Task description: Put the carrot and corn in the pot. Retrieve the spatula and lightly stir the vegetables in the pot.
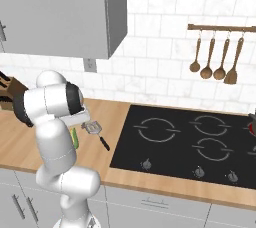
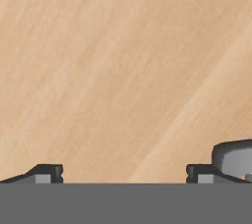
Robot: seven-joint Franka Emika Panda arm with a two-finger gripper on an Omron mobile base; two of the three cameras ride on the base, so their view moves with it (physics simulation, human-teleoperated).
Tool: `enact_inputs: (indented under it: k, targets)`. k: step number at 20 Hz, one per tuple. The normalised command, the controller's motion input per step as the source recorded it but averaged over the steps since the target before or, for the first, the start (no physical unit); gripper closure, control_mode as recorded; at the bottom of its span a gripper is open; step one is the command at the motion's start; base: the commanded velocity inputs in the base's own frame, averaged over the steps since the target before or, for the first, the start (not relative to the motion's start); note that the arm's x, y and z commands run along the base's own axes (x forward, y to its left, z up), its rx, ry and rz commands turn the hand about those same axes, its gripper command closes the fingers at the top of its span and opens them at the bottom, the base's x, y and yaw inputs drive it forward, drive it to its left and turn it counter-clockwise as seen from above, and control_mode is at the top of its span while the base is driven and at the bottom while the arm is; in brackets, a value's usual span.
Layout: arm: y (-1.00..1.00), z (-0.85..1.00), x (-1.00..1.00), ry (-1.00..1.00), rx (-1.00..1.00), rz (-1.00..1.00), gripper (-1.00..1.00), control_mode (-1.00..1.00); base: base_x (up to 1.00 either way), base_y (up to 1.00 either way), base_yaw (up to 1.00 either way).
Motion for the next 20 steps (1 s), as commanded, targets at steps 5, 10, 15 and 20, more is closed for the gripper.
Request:
enact_inputs:
  k: [5,10,15,20]
  targets:
    - [-0.07,-0.42,-0.26,0.00,0.00,0.00,-1.00,-1.00,0.00,0.00,0.00]
    - [-0.29,-0.12,-0.72,0.00,0.02,0.00,-1.00,-1.00,0.00,0.00,0.00]
    - [-0.24,-0.04,-0.52,0.00,0.04,0.00,-1.00,-1.00,0.00,0.00,0.00]
    - [-0.06,-0.28,-0.05,0.01,0.02,0.00,1.00,-1.00,0.00,0.00,0.00]
